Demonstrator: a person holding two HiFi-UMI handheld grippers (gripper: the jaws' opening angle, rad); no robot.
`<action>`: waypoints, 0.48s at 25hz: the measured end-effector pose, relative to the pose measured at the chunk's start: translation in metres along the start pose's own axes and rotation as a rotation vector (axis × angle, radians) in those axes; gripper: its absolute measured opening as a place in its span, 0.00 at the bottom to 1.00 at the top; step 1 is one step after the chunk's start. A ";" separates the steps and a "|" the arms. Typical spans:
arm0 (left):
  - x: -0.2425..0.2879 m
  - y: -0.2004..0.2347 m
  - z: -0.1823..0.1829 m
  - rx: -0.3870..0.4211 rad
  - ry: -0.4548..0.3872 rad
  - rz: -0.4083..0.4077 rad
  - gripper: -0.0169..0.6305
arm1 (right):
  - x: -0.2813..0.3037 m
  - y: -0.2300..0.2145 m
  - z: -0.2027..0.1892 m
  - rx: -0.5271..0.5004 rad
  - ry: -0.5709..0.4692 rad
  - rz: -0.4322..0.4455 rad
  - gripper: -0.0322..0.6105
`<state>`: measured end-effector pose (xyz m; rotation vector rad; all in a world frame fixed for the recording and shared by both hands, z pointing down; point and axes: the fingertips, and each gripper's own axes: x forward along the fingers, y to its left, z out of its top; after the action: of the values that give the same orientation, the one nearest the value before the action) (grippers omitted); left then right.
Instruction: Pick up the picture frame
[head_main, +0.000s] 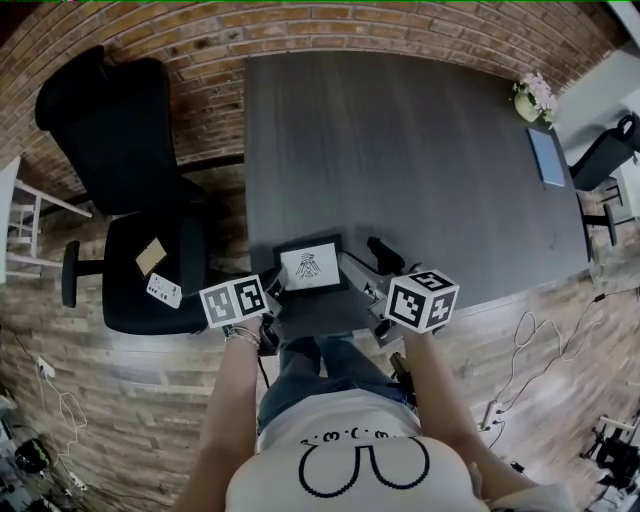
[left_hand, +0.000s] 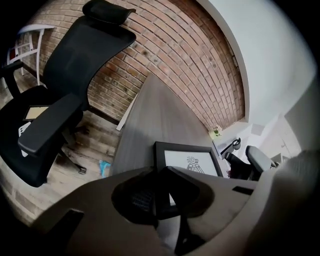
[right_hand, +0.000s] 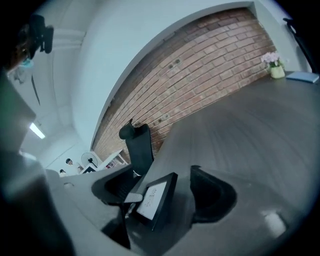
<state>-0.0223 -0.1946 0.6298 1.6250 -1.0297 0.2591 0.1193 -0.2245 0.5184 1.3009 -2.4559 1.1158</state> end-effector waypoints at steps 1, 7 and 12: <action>0.000 0.000 0.000 -0.007 0.001 -0.010 0.13 | 0.001 0.000 0.000 0.010 0.006 0.008 0.61; -0.001 0.000 0.000 -0.012 0.012 -0.029 0.13 | 0.011 0.002 -0.015 0.121 0.144 0.066 0.62; -0.001 -0.001 0.000 -0.013 0.013 -0.027 0.13 | 0.027 0.005 -0.040 0.298 0.285 0.161 0.61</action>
<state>-0.0222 -0.1939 0.6283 1.6227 -0.9968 0.2441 0.0906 -0.2134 0.5565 0.9369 -2.2768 1.6338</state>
